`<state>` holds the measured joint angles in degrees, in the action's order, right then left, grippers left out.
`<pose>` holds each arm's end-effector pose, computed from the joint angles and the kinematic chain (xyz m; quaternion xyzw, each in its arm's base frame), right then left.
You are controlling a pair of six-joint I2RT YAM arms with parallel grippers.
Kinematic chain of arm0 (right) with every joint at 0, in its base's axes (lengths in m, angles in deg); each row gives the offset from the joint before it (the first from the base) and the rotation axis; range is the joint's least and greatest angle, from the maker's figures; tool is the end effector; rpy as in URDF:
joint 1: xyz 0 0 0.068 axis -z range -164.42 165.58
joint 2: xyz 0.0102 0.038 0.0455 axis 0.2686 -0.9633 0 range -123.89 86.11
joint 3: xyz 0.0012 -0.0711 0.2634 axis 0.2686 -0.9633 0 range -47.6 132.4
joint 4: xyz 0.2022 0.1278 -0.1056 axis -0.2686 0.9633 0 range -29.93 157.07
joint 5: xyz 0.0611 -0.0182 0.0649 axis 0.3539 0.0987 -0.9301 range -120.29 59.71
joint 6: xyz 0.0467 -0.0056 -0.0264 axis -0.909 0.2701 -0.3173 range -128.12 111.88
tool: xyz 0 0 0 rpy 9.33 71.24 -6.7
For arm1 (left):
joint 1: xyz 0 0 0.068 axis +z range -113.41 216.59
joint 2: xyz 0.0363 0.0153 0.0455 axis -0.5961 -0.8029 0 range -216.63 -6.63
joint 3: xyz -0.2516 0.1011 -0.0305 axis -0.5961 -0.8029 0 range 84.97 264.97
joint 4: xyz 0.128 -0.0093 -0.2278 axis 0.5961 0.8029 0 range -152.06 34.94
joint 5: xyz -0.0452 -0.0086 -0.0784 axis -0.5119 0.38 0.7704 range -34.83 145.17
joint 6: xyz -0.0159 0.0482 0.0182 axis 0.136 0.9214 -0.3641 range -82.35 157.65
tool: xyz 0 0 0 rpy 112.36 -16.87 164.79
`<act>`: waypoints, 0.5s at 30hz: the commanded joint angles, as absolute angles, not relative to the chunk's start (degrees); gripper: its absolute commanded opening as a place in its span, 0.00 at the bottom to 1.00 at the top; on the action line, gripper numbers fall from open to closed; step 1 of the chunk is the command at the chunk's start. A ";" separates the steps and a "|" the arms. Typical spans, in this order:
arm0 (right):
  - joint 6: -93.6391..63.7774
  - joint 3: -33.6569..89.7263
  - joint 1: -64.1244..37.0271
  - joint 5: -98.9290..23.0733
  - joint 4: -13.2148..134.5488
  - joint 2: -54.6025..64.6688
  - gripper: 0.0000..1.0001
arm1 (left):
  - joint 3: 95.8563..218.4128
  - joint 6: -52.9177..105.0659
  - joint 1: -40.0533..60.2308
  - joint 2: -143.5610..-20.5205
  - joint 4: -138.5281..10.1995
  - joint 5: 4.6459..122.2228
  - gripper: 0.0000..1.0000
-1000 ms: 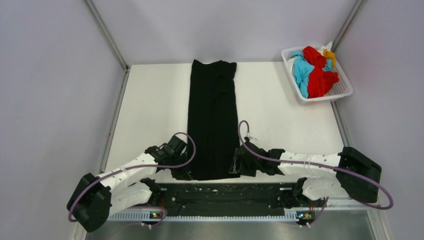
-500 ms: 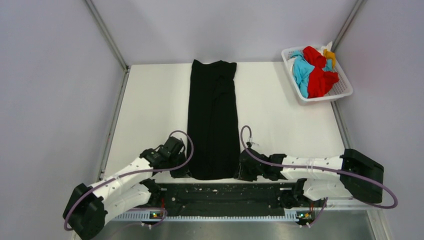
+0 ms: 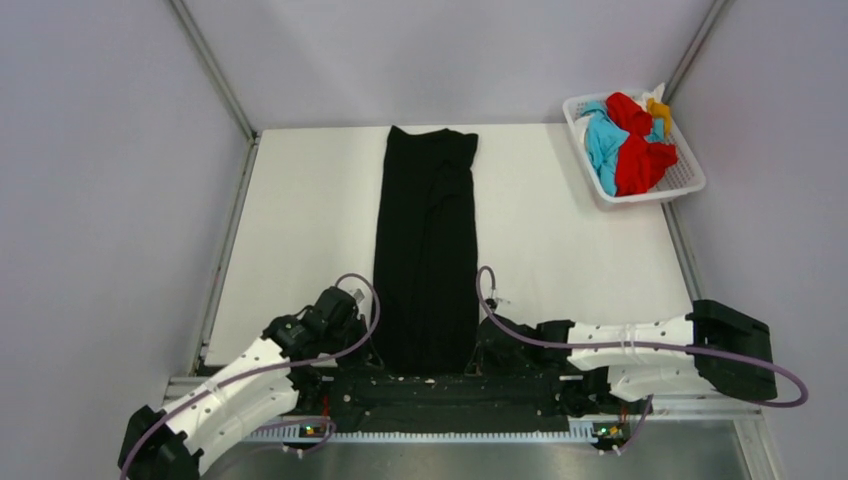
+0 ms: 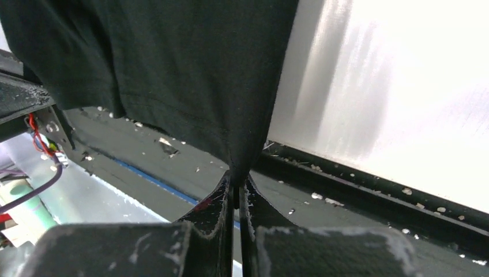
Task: Fold and stack the t-shirts
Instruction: Grab the bottom of the folded rectangular tshirt with both arms, then fold the folded rectangular tshirt in 1/3 of the way
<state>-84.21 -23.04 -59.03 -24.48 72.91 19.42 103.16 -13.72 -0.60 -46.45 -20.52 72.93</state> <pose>0.0567 0.1922 0.1465 0.0276 0.9521 0.2786 0.1228 0.0858 -0.0786 0.1518 -0.0831 0.9581 -0.2676 0.0593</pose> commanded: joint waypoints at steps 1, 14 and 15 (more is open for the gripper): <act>-81.86 -16.58 -60.00 -20.82 75.99 20.36 0.00 | 105.56 -14.11 -0.51 -43.10 -22.28 75.39 0.00; -59.14 -2.34 -40.87 -23.57 76.10 16.07 0.00 | 127.93 -4.97 0.73 -64.92 -29.51 59.74 0.00; -57.73 -1.61 -39.08 -24.32 75.58 15.32 0.00 | 130.38 -3.88 1.29 -67.85 -29.58 59.37 0.00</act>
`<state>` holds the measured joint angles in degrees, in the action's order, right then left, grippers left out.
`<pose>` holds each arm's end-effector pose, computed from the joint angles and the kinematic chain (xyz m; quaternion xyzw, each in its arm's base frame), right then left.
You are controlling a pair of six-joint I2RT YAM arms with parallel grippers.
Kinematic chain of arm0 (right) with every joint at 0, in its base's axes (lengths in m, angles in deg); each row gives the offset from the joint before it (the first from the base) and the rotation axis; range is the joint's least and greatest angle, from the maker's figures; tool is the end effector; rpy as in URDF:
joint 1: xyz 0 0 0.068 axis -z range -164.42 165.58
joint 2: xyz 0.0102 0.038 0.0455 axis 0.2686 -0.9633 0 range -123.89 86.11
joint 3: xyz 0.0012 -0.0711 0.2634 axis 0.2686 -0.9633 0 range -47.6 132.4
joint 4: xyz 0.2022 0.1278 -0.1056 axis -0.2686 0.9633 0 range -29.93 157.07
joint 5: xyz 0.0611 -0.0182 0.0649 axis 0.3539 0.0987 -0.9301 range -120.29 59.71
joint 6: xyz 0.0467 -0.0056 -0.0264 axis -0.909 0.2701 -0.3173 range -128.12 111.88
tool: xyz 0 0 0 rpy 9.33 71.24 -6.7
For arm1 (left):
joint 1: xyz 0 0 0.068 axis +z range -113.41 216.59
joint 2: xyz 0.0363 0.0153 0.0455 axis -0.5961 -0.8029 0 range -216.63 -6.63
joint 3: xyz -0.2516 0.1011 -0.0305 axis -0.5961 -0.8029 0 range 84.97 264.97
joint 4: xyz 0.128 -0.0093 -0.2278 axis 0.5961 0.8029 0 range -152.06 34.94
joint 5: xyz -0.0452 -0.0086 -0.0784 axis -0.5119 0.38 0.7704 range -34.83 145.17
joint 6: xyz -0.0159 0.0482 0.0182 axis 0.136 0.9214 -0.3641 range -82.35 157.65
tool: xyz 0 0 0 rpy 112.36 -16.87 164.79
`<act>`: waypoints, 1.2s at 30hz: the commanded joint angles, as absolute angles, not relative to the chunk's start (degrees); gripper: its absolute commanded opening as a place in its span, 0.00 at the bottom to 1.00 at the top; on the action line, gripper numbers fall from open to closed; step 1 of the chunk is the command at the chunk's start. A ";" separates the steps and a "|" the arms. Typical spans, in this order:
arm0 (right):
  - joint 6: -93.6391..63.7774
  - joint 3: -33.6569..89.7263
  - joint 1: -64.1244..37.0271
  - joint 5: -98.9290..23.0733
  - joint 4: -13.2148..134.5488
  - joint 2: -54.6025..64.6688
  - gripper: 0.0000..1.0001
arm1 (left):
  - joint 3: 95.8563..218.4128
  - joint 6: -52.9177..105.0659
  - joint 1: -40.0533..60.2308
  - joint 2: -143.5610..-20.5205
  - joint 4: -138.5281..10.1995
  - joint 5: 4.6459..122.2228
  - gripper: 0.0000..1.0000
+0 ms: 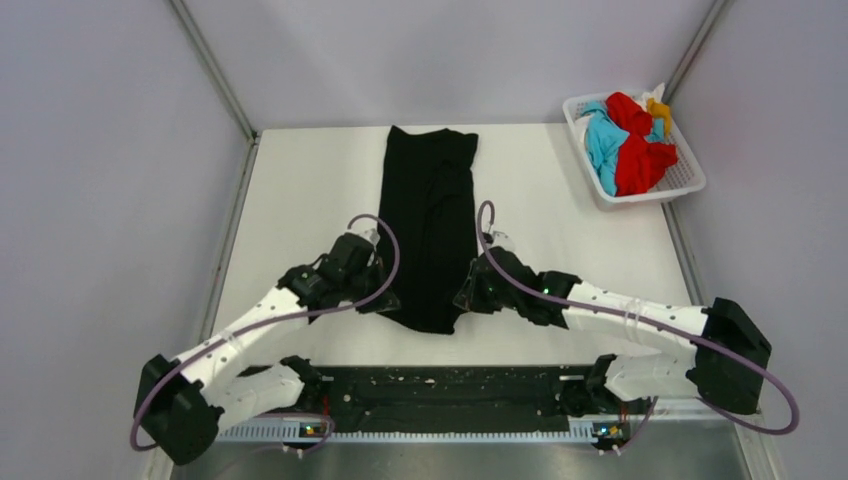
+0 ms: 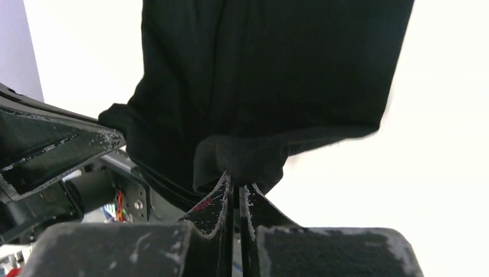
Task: Fold and stack the t-shirts
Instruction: Fold the folded rectangular tshirt in 1/3 of the way
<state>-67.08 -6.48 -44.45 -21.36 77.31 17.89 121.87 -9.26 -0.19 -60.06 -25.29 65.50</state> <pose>0.1275 0.2100 0.2241 0.0217 0.9191 0.2969 0.2582 0.1403 -0.1128 0.2260 -0.0553 0.9441 -0.2728 0.1766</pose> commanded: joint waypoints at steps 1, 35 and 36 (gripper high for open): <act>-56.31 -0.95 -37.12 -25.18 74.76 14.53 0.00 | 132.53 -2.84 1.95 -70.28 -29.83 59.00 0.00; -41.96 30.46 -10.76 -40.26 66.34 -21.99 0.00 | 180.63 11.02 27.04 -121.30 -32.07 71.05 0.00; -42.00 30.91 -10.65 -40.11 66.56 -22.40 0.00 | 181.66 11.29 27.13 -122.42 -31.82 71.88 0.00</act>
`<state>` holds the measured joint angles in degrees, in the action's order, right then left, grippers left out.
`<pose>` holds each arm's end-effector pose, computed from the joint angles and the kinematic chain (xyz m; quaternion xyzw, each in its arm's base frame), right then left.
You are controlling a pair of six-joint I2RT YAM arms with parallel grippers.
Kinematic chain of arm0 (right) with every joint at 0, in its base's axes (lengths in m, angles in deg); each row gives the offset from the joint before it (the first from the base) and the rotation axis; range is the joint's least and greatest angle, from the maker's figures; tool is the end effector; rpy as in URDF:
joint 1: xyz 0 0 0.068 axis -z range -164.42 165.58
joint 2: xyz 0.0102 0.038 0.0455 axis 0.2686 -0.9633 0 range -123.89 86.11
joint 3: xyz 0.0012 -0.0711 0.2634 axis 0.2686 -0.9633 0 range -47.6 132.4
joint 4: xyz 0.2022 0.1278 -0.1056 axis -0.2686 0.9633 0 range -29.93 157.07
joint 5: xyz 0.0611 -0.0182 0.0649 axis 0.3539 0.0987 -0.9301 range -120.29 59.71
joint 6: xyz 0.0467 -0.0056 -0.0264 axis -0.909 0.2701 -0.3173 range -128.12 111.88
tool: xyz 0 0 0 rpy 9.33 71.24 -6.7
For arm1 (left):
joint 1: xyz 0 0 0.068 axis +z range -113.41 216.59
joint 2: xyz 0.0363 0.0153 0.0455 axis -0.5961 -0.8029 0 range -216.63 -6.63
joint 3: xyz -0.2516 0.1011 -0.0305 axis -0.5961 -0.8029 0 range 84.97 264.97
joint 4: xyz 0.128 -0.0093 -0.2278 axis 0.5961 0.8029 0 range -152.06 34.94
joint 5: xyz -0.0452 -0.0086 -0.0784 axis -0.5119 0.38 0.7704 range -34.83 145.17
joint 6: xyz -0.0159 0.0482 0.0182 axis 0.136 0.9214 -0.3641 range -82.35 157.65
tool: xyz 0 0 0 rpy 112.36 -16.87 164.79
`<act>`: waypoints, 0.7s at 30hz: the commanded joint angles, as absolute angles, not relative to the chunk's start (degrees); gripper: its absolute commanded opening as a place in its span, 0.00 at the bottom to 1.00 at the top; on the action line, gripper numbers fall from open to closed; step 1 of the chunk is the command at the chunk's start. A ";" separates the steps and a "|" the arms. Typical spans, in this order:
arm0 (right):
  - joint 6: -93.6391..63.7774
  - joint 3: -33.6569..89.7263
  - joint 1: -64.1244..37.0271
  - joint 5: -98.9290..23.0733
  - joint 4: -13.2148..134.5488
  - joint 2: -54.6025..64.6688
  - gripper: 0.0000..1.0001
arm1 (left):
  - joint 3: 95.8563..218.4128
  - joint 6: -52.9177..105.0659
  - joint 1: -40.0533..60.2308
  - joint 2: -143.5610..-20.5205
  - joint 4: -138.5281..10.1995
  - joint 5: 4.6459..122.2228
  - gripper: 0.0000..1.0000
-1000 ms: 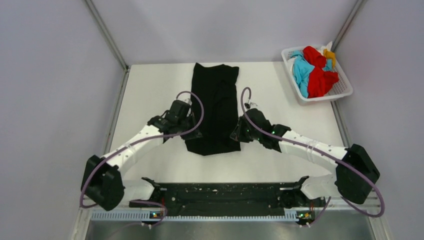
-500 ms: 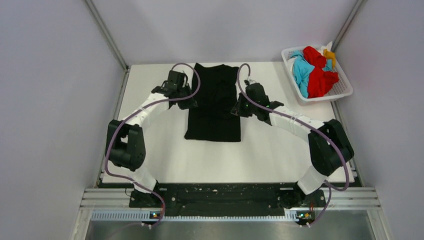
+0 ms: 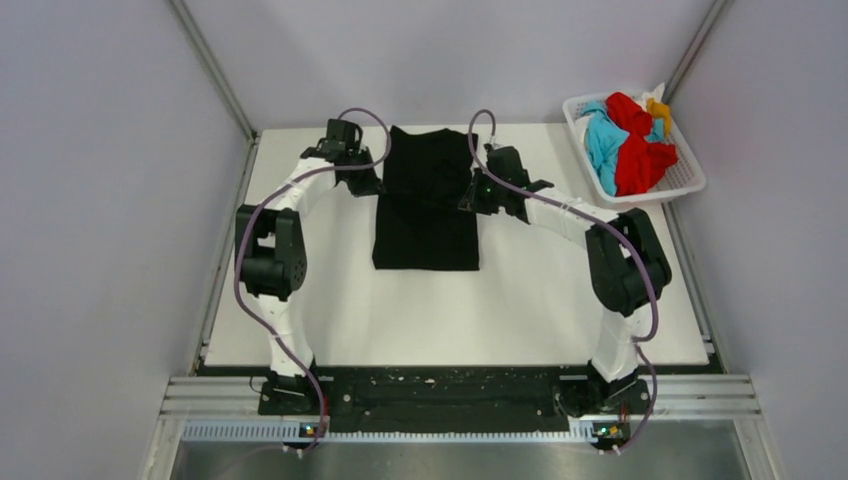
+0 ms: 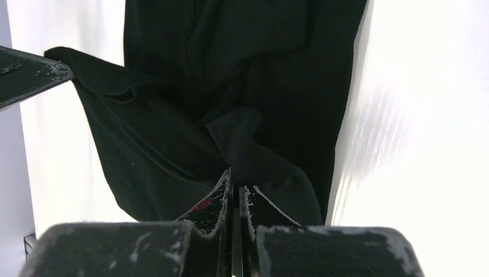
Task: Fold and stack the t-shirts
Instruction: Fold the folded rectangular tshirt in 1/3 of the way, then grab one side of the 2/3 rectangular tshirt with both arms
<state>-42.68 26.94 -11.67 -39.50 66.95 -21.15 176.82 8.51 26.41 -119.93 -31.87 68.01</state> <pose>0.3717 0.1978 0.2141 0.0234 0.9022 0.2804 0.3268 0.4336 -0.0858 0.2371 -0.1184 0.9318 -0.2093 0.2720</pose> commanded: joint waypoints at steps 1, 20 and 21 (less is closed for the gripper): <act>-41.97 31.44 -10.50 -39.97 66.76 -22.79 0.00 | 182.68 11.55 27.18 -123.32 -31.47 72.74 0.00; -38.46 34.37 -8.94 -41.08 67.95 -20.40 0.99 | 179.62 10.49 29.21 -118.90 -31.73 74.38 0.99; -38.44 32.20 -8.98 -41.07 67.54 -19.04 0.99 | 176.99 10.12 29.21 -117.57 -32.23 74.49 0.99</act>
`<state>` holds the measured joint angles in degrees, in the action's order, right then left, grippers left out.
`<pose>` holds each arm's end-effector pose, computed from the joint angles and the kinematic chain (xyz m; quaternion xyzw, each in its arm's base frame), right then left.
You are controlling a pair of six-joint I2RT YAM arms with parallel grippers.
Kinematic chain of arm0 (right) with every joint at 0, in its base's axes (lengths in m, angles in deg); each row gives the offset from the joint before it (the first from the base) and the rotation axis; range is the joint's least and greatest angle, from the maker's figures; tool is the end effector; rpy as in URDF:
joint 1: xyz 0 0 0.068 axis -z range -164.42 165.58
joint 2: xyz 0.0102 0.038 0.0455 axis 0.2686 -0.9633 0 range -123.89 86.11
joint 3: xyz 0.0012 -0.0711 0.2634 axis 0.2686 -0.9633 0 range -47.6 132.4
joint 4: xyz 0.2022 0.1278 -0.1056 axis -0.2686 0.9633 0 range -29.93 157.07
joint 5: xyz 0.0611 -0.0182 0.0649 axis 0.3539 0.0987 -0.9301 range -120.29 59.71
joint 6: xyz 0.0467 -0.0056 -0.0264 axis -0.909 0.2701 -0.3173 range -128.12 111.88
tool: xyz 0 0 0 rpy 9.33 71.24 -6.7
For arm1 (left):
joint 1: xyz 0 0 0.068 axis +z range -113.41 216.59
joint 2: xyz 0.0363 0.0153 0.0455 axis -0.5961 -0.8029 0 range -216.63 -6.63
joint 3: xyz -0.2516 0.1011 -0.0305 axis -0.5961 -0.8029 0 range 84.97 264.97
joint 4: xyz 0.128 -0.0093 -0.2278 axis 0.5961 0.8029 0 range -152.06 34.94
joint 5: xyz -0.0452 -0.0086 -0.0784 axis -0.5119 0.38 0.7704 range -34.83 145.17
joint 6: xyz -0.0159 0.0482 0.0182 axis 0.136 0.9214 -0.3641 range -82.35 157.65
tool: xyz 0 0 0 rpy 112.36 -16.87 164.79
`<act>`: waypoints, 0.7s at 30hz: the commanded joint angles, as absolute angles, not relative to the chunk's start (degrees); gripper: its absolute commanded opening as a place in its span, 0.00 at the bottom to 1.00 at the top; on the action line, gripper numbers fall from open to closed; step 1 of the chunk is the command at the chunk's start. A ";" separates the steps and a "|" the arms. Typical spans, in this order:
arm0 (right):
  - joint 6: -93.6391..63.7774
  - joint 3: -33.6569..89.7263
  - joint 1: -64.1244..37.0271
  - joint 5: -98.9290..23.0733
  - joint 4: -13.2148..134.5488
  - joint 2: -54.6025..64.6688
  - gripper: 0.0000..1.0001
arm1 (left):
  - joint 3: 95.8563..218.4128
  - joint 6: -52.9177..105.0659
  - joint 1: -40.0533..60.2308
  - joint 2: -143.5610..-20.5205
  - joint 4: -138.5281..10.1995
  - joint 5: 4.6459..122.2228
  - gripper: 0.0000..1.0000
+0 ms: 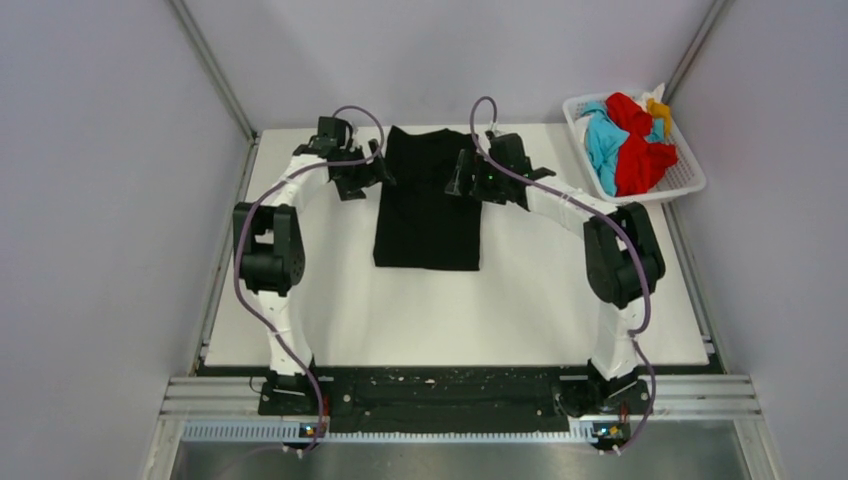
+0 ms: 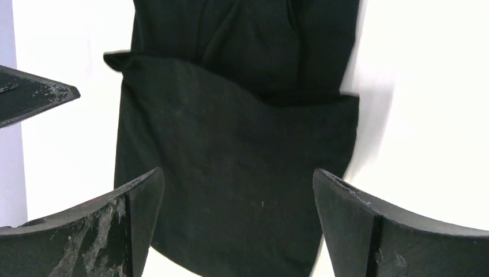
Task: Fold and stack the t-shirts
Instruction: Grab one side of the 2/3 rectangular tshirt with both arms
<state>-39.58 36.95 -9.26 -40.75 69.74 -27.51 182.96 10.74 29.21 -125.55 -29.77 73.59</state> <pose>0.4094 0.1966 0.2206 0.0125 0.8986 0.2758 0.3410 0.4573 -0.0705 0.2269 -0.1092 0.9317 -0.2369 0.2529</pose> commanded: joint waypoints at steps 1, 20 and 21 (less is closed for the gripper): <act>-38.58 29.79 -8.95 -40.95 67.46 -17.75 0.99 | 174.72 9.73 29.21 -116.29 -32.28 74.65 0.99; -43.80 4.04 -11.14 -50.54 67.22 -6.19 0.95 | 141.08 2.73 29.12 -105.17 -42.10 77.50 0.74; -43.90 4.02 -11.50 -49.97 67.17 -6.29 0.95 | 141.04 2.55 29.12 -105.77 -42.97 77.84 0.70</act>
<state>-42.73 3.93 -10.18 -49.27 69.57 -7.03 142.22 4.05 29.17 -104.21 -36.74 76.34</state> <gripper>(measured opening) 0.958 0.764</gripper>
